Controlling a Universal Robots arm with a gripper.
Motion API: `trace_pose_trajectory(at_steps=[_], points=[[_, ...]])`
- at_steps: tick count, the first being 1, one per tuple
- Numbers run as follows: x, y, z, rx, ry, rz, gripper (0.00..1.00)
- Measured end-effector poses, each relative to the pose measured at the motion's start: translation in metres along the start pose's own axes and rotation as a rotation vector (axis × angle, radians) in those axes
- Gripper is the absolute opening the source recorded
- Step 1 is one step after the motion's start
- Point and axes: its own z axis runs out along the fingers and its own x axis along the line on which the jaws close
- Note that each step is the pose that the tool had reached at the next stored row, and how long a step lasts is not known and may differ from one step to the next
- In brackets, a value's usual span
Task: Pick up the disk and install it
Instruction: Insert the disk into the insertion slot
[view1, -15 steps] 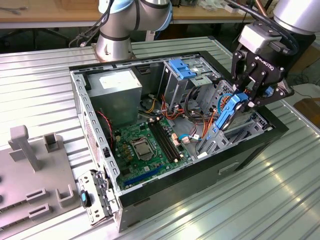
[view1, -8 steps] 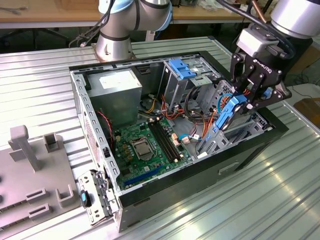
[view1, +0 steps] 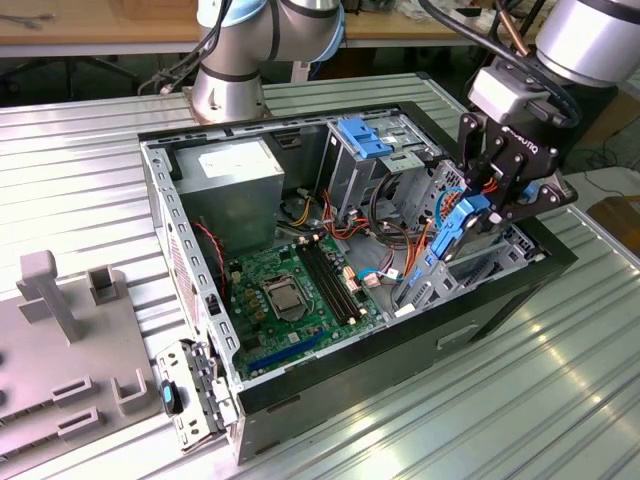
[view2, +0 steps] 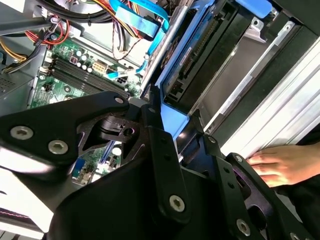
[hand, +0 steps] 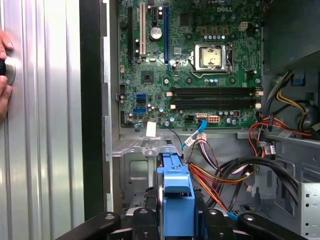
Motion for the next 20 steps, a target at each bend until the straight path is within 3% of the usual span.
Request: trace_pose_trajectory(at_steps=[20], points=[[-0.0002,0.0005,0.0188,-0.0001,0.0001,0.0,0.37]])
